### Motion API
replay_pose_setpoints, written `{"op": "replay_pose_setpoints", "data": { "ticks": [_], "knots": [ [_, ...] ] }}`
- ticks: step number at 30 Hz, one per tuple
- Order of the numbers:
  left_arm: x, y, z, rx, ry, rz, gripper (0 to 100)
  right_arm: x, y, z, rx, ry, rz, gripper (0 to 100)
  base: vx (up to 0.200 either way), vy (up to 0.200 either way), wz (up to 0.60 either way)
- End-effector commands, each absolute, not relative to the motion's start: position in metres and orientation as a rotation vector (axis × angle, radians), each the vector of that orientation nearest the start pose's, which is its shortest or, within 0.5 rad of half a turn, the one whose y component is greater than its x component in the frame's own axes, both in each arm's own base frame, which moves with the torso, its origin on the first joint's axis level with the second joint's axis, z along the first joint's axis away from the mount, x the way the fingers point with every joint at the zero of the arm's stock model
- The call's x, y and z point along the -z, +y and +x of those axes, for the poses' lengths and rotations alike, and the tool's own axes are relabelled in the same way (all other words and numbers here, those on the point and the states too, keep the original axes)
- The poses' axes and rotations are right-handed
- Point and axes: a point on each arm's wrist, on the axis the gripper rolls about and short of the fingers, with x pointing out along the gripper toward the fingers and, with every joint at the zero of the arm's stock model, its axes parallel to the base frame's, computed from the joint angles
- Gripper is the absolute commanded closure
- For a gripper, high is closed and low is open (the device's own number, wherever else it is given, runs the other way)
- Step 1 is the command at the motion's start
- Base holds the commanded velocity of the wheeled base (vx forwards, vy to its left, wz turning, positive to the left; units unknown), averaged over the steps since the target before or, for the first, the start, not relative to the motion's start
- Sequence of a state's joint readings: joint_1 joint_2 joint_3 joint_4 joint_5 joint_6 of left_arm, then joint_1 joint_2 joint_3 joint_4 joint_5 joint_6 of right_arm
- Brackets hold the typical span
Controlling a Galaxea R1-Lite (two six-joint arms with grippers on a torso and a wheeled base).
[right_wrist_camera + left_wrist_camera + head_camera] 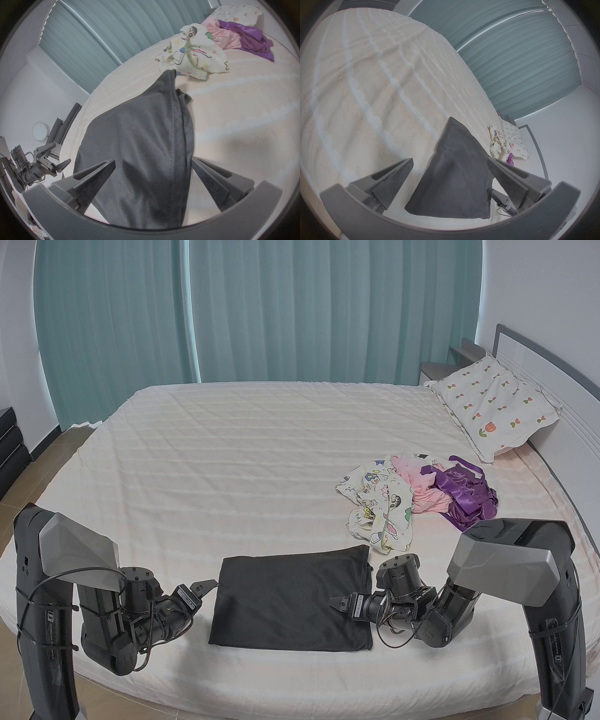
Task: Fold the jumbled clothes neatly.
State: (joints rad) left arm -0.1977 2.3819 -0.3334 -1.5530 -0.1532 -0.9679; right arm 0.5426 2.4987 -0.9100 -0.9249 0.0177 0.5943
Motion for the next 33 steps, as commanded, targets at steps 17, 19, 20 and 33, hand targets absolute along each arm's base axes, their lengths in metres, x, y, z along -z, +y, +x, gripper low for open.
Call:
{"op": "replay_pose_setpoints", "data": {
  "ticks": [17, 19, 20, 33],
  "knots": [
    [0.031, -0.062, 0.288, 0.079, 0.607, -0.926, 0, 0.063, 0.231, 0.351, -0.342, 0.779, 0.305, 100, 0.000, 0.000, 0.00],
    [0.031, -0.062, 0.288, 0.082, 0.608, -0.923, 0, 0.063, 0.231, 0.350, -0.344, 0.778, 0.296, 100, 0.000, 0.000, 0.00],
    [0.031, -0.062, 0.288, 0.080, 0.610, -0.926, 0, 0.063, 0.231, 0.350, -0.343, 0.777, 0.294, 100, 0.000, 0.000, 0.00],
    [0.029, -0.062, 0.289, 0.077, 0.598, -0.927, 0, 0.047, 0.227, 0.343, -0.335, 0.801, 0.443, 100, 0.000, 0.000, 0.00]
  ]
}}
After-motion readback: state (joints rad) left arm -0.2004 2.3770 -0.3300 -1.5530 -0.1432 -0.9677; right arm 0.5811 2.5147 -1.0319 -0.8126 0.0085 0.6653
